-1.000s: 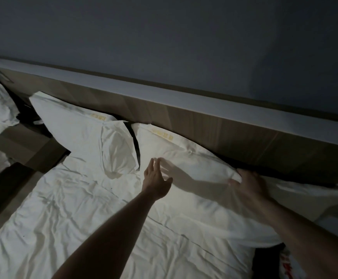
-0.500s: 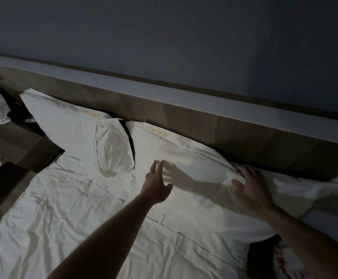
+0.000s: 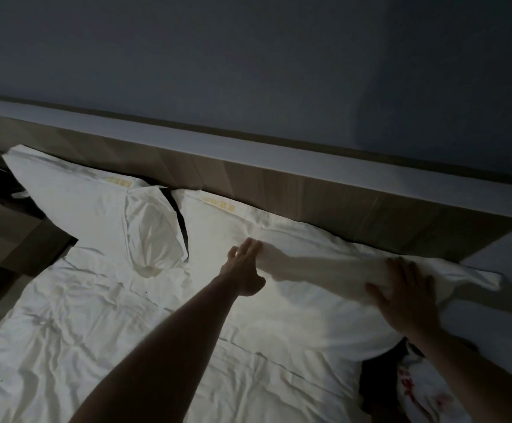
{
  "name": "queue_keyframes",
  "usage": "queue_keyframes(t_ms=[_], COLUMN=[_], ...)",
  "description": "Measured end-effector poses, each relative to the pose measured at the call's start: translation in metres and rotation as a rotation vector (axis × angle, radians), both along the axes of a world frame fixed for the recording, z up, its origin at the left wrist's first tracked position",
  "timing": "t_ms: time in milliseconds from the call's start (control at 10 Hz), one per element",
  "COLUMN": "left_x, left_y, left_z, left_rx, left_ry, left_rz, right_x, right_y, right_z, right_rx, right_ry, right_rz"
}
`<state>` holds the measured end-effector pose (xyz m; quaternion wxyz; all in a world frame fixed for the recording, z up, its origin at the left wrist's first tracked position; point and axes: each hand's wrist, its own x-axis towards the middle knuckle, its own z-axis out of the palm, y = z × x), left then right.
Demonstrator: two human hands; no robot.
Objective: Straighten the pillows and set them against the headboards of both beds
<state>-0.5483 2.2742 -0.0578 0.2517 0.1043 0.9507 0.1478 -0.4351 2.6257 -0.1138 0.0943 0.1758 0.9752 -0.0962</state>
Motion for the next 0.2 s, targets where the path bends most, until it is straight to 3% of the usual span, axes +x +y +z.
queue_keyframes(t_ms=[100, 200], left_x=[0.002, 0.026], left_y=[0.001, 0.000], left_z=[0.009, 0.011], left_rx=[0.032, 0.077], left_ry=[0.007, 0.047], left_rz=[0.031, 0.068], right_x=[-0.002, 0.017], right_y=[-0.007, -0.019], right_z=[0.021, 0.023], right_rx=[-0.061, -0.127], right_ry=[-0.013, 0.162], right_rz=[-0.021, 0.023])
